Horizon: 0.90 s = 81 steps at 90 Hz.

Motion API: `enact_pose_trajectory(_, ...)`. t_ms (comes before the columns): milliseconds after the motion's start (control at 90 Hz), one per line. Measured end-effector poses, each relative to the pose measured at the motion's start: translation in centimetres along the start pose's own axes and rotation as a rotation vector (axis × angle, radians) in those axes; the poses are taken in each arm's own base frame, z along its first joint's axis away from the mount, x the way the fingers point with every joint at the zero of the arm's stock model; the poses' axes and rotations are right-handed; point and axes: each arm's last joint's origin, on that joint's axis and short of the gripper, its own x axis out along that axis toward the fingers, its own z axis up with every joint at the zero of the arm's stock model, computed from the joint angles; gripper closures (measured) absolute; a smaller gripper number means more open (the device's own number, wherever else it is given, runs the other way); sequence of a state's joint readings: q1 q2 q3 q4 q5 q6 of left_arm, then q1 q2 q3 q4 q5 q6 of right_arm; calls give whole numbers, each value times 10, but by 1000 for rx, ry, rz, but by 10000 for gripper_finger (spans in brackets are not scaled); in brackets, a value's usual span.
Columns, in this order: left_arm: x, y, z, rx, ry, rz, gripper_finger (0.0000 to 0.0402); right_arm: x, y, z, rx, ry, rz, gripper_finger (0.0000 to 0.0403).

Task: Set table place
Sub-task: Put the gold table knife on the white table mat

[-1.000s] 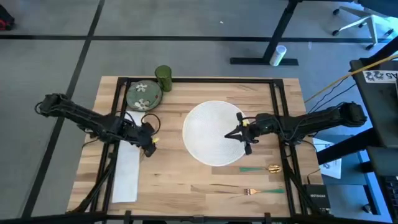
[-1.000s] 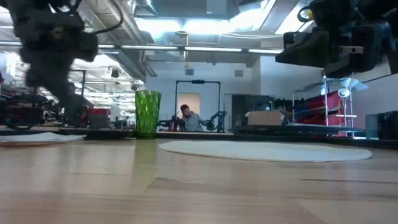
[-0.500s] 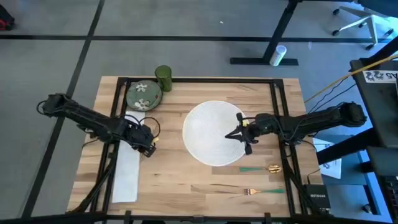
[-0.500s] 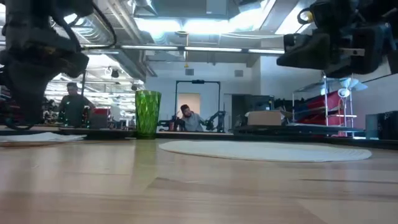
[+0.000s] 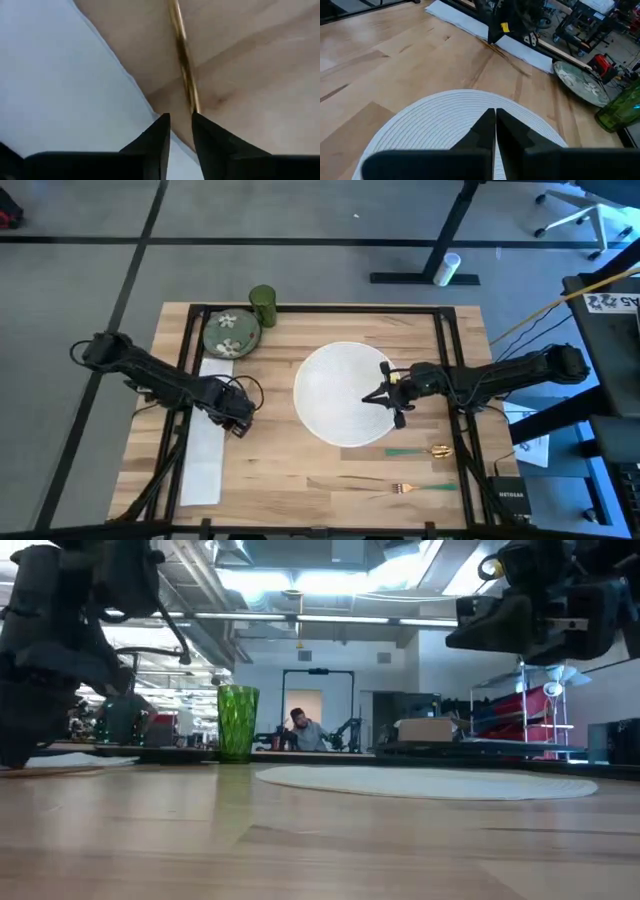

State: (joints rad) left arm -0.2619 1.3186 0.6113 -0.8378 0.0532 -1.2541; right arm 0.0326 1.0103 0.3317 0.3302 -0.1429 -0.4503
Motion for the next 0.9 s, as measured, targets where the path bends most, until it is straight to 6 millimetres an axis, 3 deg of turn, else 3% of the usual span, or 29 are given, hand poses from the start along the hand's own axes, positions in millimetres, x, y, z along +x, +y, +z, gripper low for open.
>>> enact_pose_trajectory(456,-1,-9,2,-26,-15,-96,301,0,0,0,0,0,0,403)
enact_pose_trajectory(900,-2,-15,6,-52,-76,-158,299,0,1,-1,3,14,7,403)
